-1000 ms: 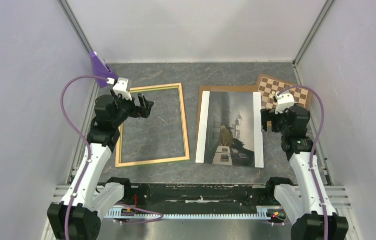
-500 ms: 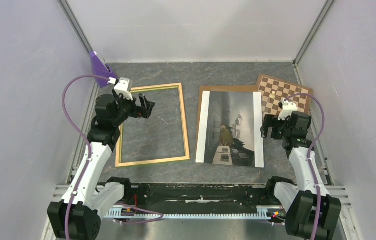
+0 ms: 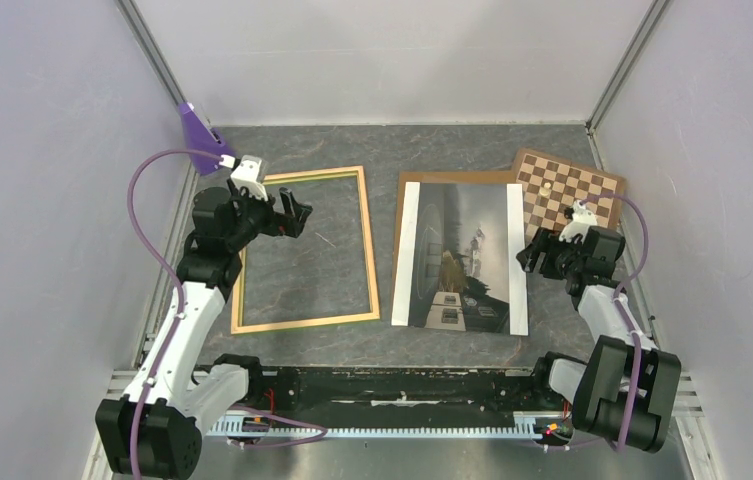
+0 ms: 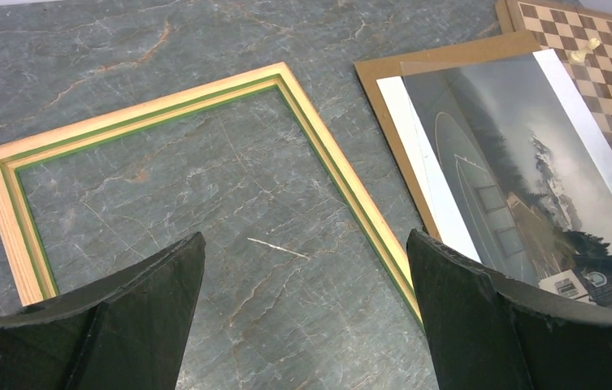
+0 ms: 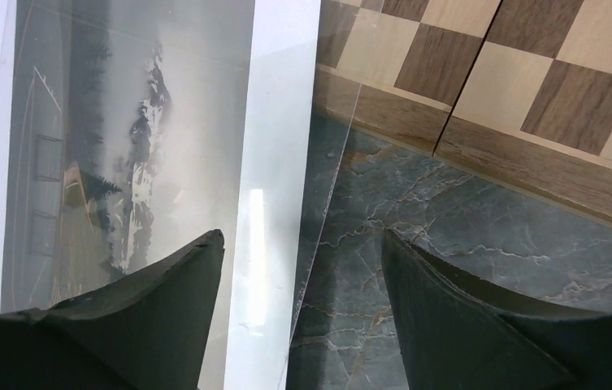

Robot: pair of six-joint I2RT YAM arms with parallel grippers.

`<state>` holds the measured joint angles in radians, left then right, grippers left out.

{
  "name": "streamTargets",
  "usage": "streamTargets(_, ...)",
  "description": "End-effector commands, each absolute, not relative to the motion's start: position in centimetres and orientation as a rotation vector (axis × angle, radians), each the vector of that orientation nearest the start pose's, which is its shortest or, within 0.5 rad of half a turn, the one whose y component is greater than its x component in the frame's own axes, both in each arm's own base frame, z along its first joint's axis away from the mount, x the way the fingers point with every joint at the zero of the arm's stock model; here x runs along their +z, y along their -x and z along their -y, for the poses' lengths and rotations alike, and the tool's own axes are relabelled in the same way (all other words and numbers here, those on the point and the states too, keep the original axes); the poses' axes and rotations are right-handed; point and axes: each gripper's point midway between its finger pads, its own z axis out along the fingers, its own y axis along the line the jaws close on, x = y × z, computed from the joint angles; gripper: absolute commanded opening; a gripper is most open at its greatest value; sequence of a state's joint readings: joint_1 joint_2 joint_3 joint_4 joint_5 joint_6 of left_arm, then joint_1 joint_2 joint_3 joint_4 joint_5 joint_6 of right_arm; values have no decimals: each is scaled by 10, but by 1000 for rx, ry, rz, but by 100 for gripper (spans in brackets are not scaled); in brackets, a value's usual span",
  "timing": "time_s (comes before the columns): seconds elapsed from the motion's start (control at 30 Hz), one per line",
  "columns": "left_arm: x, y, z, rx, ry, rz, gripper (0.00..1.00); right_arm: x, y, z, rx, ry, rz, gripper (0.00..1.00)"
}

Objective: Put the photo into the frame

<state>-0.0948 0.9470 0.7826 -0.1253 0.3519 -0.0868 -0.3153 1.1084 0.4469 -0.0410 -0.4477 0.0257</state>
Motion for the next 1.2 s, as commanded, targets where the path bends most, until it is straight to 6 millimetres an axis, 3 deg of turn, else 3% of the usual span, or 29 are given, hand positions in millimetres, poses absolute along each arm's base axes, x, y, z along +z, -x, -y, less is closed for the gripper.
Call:
streamTargets(0.0,247,-328,99,-450,-316,-1808,100,71,-305,9,443,-152,-2127,74)
streamTargets(0.43,242,-329,100,-459,-327,-1816,100,67,-314,7,577,-177,-2045,61)
streamTargets(0.67,242,-329,101,-463,-330,-1817,100,55,-319,7,665,-218,-2058,55)
streamTargets(1.17,238,-331,101,-458,-333,-1826,100,62,-333,11,711,-234,-1998,47)
